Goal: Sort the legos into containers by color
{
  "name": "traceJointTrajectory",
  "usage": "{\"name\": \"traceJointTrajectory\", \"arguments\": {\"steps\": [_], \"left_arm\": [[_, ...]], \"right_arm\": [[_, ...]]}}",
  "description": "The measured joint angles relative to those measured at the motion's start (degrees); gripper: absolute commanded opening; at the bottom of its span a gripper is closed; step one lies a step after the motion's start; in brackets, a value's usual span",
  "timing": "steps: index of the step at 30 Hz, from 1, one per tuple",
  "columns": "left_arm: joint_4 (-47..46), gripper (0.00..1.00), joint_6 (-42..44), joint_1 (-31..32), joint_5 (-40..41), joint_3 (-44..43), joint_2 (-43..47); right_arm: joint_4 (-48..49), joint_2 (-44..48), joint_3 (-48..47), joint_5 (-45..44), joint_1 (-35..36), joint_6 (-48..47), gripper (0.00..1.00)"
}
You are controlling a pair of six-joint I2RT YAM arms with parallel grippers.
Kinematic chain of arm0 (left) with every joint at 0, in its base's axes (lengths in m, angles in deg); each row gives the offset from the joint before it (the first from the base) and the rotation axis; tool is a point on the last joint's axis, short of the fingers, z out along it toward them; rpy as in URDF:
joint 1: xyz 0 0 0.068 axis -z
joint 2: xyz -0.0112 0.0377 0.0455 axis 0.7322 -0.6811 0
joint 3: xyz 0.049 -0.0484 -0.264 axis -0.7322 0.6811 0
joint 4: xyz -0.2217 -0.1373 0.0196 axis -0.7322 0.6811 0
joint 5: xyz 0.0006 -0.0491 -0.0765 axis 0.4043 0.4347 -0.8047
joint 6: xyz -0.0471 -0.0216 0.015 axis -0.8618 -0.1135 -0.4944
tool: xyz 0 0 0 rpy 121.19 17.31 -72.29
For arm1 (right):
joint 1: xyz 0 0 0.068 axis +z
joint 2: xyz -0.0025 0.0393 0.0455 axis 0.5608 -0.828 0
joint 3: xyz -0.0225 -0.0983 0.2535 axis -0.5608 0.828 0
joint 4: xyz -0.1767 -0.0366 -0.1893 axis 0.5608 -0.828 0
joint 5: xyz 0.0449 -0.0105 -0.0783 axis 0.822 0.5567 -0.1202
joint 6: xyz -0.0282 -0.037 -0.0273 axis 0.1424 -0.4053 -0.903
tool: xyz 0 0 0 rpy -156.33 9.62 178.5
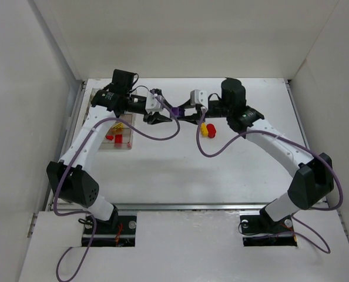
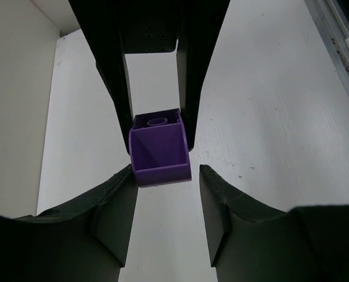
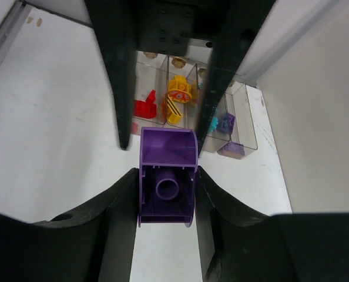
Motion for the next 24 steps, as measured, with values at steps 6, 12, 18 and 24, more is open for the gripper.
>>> {"name": "traceJointTrajectory", "arguments": {"steps": [6,12,18,24], "left_arm": [[-3.4,0.33,-6.2,0.0,0.9,0.0,0.0],[-7.5,0.24,-13.5,0.0,0.8,0.4,0.0],[-10.2,0.48,-17.2,0.0,0.7,1.0,0.0],[-12.8,0.55,-20.2,0.0,-0.2,1.2,0.0]], "right_arm": [[0.2,0.0,0.0,-0.7,0.3,-0.3,0.0],[0.6,0.3,0.0,-2.1,0.2,-0.1,0.0],[1.0,0.3,0.0,-2.9,0.1,0.2,0.0],[0.9,0.3,0.0,-2.3,0.9,-0.3,0.0]]}}
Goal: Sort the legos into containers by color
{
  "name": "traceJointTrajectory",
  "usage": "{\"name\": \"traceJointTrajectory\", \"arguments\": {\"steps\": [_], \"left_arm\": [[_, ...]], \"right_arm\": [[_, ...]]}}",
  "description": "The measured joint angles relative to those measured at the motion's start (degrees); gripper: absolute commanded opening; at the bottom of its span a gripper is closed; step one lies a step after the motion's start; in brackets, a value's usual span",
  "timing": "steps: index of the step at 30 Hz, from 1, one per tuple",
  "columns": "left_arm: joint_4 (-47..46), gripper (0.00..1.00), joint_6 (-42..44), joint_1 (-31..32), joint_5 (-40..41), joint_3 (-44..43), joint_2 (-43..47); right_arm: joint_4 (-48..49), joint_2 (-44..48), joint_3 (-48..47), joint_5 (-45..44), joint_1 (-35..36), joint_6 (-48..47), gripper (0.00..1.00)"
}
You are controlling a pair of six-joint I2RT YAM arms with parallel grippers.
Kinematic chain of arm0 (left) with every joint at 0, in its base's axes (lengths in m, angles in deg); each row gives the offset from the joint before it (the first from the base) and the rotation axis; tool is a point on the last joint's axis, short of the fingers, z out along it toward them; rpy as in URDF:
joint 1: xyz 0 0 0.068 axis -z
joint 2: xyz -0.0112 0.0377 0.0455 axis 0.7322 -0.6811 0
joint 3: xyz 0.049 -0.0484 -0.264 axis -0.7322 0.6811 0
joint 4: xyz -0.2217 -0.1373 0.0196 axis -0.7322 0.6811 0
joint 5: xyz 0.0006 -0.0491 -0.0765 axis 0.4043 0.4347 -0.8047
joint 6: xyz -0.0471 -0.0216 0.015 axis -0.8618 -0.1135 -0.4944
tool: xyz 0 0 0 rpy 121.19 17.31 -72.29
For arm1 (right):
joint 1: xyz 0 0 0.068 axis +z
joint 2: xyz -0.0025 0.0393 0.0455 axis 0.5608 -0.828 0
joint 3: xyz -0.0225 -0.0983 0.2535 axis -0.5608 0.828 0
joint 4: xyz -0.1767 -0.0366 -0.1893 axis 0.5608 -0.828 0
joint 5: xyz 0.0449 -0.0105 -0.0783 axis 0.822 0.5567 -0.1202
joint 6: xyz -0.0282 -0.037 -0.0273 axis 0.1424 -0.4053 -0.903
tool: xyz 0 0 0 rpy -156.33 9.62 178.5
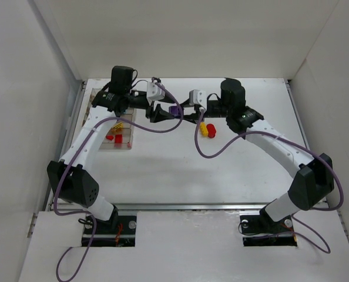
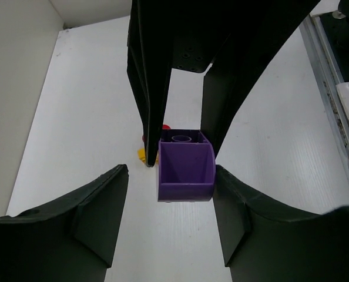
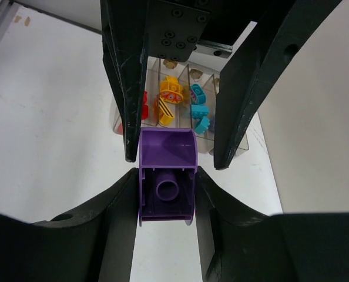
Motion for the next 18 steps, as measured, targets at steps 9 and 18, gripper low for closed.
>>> {"name": "traceJointTrajectory", "arguments": {"steps": [9,18], "left_arm": [[-0.4,0.0,-0.1,0.3,-0.1,0.2,0.0],[-10.1,0.0,-10.7,-3.3,3.9,4.8,0.1]], "right_arm": [[0.2,0.0,-0.3,-1.4,-0.4,0.3,0.17],[-0.1,-0.2,-0.7,-8.0,0.3,5.6,1.0]]}}
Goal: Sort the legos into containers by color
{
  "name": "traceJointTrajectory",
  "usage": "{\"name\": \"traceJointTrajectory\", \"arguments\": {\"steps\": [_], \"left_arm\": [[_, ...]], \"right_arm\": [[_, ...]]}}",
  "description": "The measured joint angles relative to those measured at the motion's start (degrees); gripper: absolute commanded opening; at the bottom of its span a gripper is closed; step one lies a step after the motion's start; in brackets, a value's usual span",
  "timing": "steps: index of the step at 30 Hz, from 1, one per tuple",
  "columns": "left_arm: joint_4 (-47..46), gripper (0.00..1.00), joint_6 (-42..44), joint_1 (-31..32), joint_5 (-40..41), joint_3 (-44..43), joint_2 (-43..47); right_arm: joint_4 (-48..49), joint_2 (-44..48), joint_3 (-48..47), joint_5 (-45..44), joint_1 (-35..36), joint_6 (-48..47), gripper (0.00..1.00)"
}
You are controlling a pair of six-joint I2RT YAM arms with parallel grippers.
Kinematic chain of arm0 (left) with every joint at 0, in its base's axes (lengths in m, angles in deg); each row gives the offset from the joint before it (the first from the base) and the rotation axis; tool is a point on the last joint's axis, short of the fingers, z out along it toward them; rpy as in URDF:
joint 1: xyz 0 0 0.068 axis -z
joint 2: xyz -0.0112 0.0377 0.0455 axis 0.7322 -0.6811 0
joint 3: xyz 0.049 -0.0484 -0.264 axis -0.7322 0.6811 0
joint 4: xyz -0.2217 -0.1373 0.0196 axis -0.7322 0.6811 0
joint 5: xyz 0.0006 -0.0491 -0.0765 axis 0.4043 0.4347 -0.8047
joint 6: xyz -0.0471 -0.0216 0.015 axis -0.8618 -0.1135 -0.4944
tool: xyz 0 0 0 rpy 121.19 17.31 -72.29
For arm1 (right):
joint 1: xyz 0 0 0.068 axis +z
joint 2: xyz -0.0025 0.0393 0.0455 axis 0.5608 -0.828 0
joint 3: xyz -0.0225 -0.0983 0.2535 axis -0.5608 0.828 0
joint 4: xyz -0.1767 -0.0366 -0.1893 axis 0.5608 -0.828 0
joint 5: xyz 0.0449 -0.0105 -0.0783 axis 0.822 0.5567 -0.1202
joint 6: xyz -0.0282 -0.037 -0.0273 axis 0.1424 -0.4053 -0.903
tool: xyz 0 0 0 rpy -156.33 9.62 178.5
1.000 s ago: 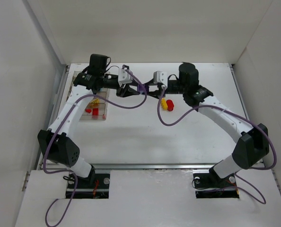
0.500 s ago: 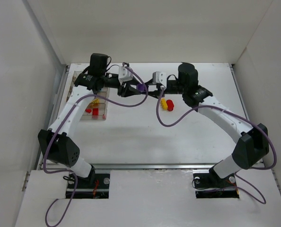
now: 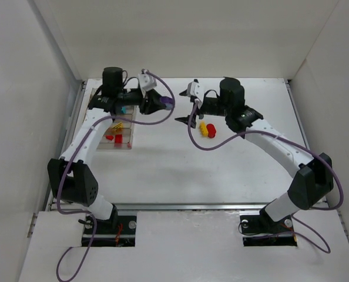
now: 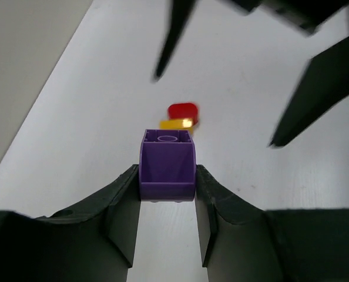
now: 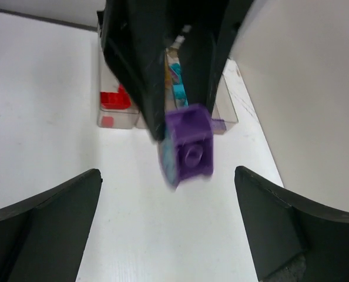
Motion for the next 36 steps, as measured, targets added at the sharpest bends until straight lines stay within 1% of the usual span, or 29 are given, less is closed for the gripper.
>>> {"name": "traceJointTrajectory", "arguments": {"steps": [1,4,7,10,15,20,25,29,31,32,33,35,36], "left_arm": [[-3.0,0.0,-4.1,-1.8,1.2,1.4,-0.1],[-12.6,0.0,-17.3,-9.9,8.5,4.1,-2.2],[-17.0,0.0,-24.1,-16.3,16.7,3.5,-6.6],[-16.9,0.0,-25.8,-19.0,23.8,1.2,-12.0],[-16.6,0.0,-26.5,-19.6,29.6,-1.1,-18.9],[-17.3,0.0,-26.9,-21.6,32.9,-5.8,-24.9],[-19.2,0.0,-27.3,-23.6,34.4,-8.9,-28.7],[-20.8,0.01,-28.0,-23.9,34.9,-11.0,-31.7],[-21.2,0.11,-28.2,-23.9,35.1,-12.0,-33.3],[-21.4,0.19,-28.3,-23.9,35.2,-12.4,-34.2],[-21.5,0.38,-28.3,-23.8,35.3,-12.9,-35.0],[-21.7,0.52,-28.5,-23.8,35.3,-13.7,-36.6],[-21.6,0.56,-28.7,-23.8,35.3,-14.0,-37.3]], "right_arm": [[-0.1,-0.1,-0.2,-1.7,0.0,0.6,1.0],[-0.2,-1.2,-1.5,-7.2,-0.2,1.7,1.0],[-0.2,-3.7,-3.7,-10.8,-0.7,2.4,1.0],[-0.3,-6.9,-6.3,-13.2,-1.5,2.8,1.0],[0.9,-11.0,-8.0,-15.8,-2.3,4.5,1.0],[3.0,-13.1,-8.1,-16.9,-3.0,6.5,1.0],[3.8,-15.5,-8.5,-17.8,-3.0,7.8,1.0],[3.8,-16.8,-9.5,-18.1,-3.0,8.7,1.0],[3.8,-17.3,-10.1,-18.2,-3.0,9.1,1.0],[3.8,-17.4,-10.5,-18.3,-3.0,9.3,1.0],[3.9,-17.5,-10.8,-18.4,-3.0,9.6,1.0],[4.0,-17.5,-11.2,-18.4,-3.0,9.9,1.0],[4.0,-17.5,-11.5,-18.4,-3.0,10.0,1.0]]}}
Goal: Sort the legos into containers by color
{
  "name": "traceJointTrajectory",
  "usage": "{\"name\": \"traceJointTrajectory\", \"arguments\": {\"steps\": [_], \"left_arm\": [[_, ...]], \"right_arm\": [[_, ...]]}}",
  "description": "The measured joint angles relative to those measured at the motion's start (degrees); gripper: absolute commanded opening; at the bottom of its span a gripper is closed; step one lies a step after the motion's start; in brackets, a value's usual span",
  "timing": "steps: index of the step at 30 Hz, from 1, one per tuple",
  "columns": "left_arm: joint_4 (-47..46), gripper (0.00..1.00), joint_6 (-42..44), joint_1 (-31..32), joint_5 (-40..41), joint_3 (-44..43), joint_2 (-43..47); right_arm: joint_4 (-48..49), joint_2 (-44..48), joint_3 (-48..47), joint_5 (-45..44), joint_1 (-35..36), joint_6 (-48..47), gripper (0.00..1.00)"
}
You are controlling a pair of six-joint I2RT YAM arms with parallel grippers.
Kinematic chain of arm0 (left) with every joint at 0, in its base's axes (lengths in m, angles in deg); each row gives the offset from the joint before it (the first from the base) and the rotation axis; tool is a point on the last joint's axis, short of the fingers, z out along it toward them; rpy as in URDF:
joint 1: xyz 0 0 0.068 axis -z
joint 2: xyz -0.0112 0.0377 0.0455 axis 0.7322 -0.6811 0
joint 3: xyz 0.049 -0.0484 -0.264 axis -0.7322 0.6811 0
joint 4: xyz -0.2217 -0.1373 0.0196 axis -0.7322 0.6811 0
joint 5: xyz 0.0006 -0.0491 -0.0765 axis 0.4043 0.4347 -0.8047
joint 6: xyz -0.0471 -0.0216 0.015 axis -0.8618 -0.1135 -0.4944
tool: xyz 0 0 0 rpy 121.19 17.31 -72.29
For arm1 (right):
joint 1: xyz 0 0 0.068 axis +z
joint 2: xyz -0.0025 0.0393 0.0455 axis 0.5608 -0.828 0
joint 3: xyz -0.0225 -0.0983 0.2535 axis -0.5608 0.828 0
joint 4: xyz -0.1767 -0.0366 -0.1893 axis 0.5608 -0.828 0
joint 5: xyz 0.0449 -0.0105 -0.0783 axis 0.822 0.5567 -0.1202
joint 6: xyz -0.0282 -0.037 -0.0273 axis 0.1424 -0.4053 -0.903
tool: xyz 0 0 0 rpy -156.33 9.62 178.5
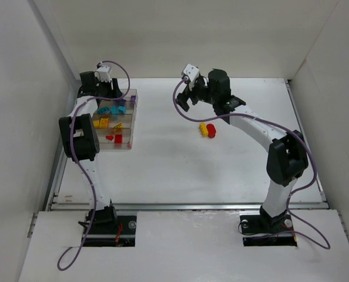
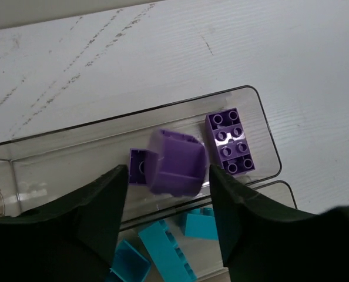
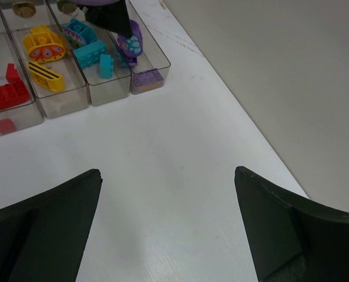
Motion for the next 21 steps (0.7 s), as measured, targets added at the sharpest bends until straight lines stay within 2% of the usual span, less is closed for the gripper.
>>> {"name": "traceJointTrajectory", "arguments": {"steps": [2,5,12,17,21], "left_arm": [[0.0,0.67,-0.2,0.0,-0.1,-0.2,-0.7],[0.0,0.71,-0.4,0.0,-0.3,-0.3,-0.7],[0.9,0.73,-0.3,0.0,-0.2,-0.8,2.2],[5.1,0.73,2.8,1.4,2.8,-2.5,9.2],[9.2,0.73,7.1,4.9,4.5,-3.6,16.1]], "right_arm": [[0.0,0.0,-0.4,-0.1,0.0,0.3,1.0],[0.1,0.0,-0.8,-0.2,0.0,1.2,1.0],[0.4,0.0,-1.7,-6.4,0.0,4.4,1.0],[0.3,0.6,-2.0,-17.2,-0.3,4.4,1.0],[0.3,3.8,-1.0,-28.2,-0.7,5.4,1.0]]}}
